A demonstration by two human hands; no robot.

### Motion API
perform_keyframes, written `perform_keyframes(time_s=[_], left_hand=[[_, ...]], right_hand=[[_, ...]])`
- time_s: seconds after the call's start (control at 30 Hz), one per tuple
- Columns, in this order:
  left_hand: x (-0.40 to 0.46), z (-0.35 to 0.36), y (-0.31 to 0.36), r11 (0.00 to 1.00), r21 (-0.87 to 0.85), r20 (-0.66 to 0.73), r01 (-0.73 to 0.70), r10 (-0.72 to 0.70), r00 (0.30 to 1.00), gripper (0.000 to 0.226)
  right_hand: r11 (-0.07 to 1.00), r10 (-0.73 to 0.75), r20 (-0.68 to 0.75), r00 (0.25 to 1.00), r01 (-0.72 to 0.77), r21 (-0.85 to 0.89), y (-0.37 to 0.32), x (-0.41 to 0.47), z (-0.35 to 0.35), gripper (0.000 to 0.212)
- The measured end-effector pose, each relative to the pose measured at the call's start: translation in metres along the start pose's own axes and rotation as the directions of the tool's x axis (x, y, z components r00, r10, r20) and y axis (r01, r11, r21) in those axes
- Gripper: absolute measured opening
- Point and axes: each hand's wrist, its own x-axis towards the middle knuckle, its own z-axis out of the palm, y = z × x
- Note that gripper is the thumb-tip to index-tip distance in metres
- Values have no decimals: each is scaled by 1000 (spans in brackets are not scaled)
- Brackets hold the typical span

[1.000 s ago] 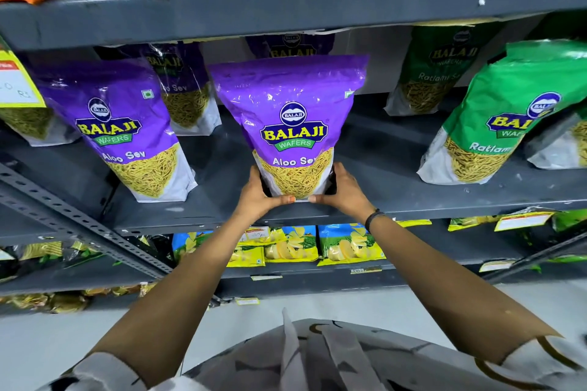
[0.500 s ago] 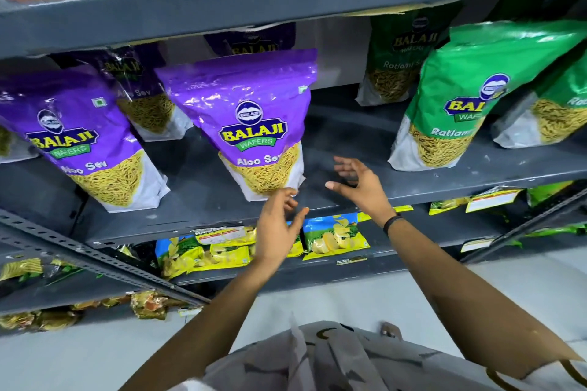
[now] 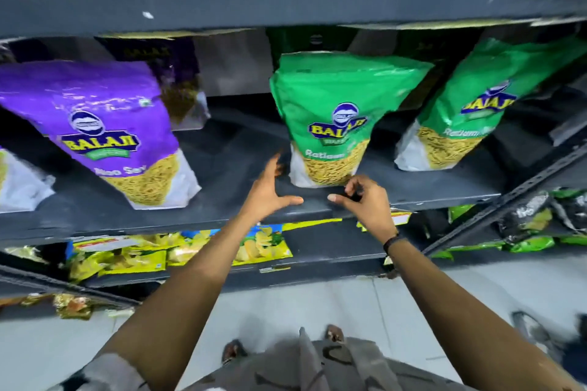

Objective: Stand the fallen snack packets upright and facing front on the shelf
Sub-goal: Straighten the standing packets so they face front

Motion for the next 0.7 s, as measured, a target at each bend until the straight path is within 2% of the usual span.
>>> perform_keyframes(time_s=[0.1,0.2,0.27,0.4,0.6,0.7], left_hand=[[28,13,11,999,-29,3,30,-30,1000,116],[40,20,14,996,-20,20,90,-89,996,128],[42,23,13,989,-12,23,146,-146,989,133],[42,24,15,981,-28,-19,191,-192,981,128],[43,8,6,976,-60,-54,209,-213,976,108],[45,1,6,976,-71,-43,203,-207,977,105]], right_hand=[[999,32,-49,998,-32,-12,10,18,-25,56],[997,74,111,991,-74,-3,10,35,-32,97],[995,72,187,980,-59,-75,7,45,-28,111],[974,116,204,972,-71,-217,3,56,-14,107],[972,143,182,973,-103,-210,-9,62,5,97],[968,162,165,973,-124,-216,-16,65,11,96]])
